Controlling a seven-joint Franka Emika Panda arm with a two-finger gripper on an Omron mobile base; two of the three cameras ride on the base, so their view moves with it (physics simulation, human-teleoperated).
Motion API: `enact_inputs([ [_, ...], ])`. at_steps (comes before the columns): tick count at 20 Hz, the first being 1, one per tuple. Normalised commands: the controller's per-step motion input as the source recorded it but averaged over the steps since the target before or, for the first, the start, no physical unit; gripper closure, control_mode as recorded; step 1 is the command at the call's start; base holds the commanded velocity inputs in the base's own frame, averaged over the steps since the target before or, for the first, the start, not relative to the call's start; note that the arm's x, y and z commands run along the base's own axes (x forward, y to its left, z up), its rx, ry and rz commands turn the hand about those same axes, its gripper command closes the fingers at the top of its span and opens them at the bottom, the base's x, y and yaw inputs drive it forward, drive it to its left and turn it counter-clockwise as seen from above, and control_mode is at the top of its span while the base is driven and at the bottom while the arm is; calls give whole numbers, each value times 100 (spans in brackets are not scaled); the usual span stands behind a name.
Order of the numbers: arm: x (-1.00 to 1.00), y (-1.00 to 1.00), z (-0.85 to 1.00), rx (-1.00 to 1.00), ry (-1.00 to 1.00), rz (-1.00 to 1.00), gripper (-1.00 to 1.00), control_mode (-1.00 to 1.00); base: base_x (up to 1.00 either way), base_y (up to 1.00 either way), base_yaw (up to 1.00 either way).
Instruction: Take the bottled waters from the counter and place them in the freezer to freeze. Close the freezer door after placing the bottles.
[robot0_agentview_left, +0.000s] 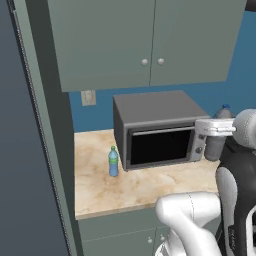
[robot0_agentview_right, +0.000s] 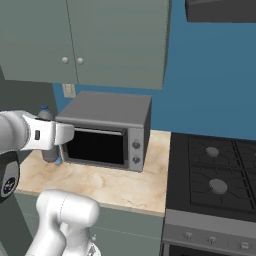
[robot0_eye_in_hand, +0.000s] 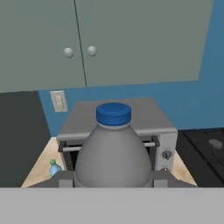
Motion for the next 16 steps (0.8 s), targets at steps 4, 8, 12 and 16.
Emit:
enact_inputs([
  [4,-7,0,-13,-6,-2,23,100,-100,0,0,0],
  [8,-5,0,-8,-7,0,6,100,-100,0,0,0],
  [12,-14,1,-8,-7,0,-1,100,-100,0,0,0],
  [16,-8,0,-3,0,-1,0,100,-100,0,0,0],
])
